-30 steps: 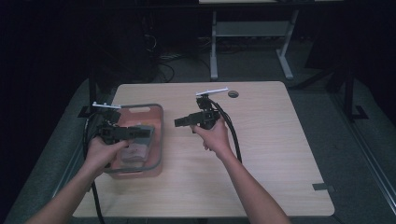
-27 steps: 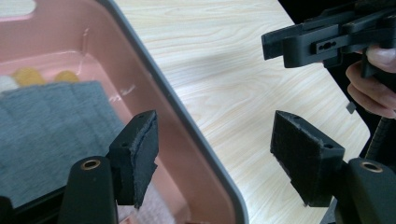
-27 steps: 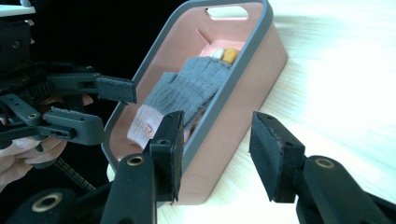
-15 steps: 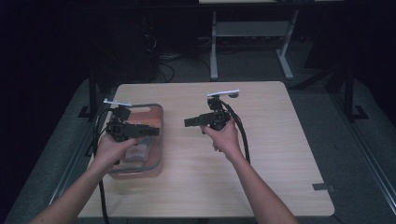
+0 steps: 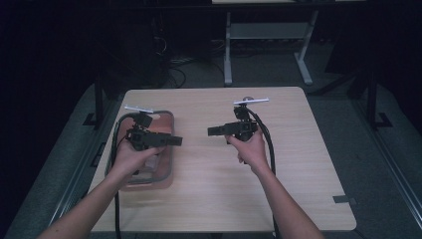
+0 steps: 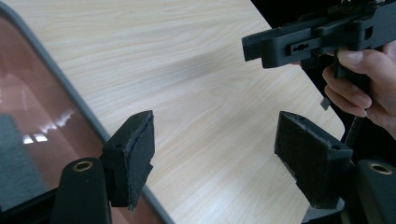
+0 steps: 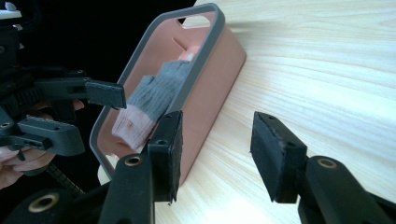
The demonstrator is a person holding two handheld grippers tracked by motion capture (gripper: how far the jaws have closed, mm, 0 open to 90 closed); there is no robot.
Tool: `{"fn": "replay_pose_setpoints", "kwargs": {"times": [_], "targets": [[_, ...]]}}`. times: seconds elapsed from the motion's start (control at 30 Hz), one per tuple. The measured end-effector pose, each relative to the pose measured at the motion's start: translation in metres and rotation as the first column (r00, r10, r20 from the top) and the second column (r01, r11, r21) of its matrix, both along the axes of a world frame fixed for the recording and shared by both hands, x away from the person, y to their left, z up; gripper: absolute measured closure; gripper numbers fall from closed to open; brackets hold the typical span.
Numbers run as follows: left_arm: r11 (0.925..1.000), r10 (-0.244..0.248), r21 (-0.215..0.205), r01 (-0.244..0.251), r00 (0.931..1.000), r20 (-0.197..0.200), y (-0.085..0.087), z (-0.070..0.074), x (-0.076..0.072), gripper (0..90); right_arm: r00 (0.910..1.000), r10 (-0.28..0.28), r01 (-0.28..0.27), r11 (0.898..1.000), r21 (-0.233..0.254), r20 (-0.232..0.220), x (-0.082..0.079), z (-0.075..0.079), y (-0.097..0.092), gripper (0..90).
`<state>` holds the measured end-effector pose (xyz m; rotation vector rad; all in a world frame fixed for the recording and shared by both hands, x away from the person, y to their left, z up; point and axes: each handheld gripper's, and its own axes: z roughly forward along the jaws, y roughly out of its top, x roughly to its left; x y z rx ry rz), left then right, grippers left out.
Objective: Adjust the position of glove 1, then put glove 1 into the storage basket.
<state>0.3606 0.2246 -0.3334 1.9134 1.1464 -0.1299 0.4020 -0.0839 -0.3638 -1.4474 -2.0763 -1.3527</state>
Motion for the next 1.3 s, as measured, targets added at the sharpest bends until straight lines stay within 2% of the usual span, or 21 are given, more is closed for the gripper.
{"fn": "replay_pose_setpoints", "kwargs": {"times": [0.43, 0.63, 0.9, 1.2, 1.3], "targets": [[0.9994, -0.034, -0.001, 0.034, 0.9994, 0.0, -0.019, 0.0, 0.001, 28.1, 0.9993, -0.036, 0.036, 0.999, 0.005, -0.009, -0.005, -0.005, -0.022, 53.0], [0.9979, -0.065, 0.005, 0.065, 0.9979, -0.001, -0.031, -0.001, 0.001, 27.9, 0.9987, -0.049, 0.049, 0.999, 0.011, -0.013, -0.008, -0.007, -0.03, 53.0], [0.9974, -0.072, -0.006, 0.072, 0.9974, -0.009, -0.042, -0.004, 0.003, 27.7, 0.9971, -0.071, 0.072, 0.997, 0.016, -0.026, -0.011, -0.012, -0.043, 52.8], [0.9942, -0.108, 0.002, 0.108, 0.9941, -0.006, -0.055, -0.006, 0.002, 27.7, 0.9955, -0.092, 0.092, 0.996, 0.017, -0.025, -0.016, -0.015, -0.056, 52.8], [0.9936, -0.113, -0.007, 0.113, 0.9936, -0.008, -0.059, -0.006, 0.002, 27.6, 0.994, -0.103, 0.104, 0.994, 0.024, -0.034, -0.018, -0.017, -0.061, 52.5]]}}
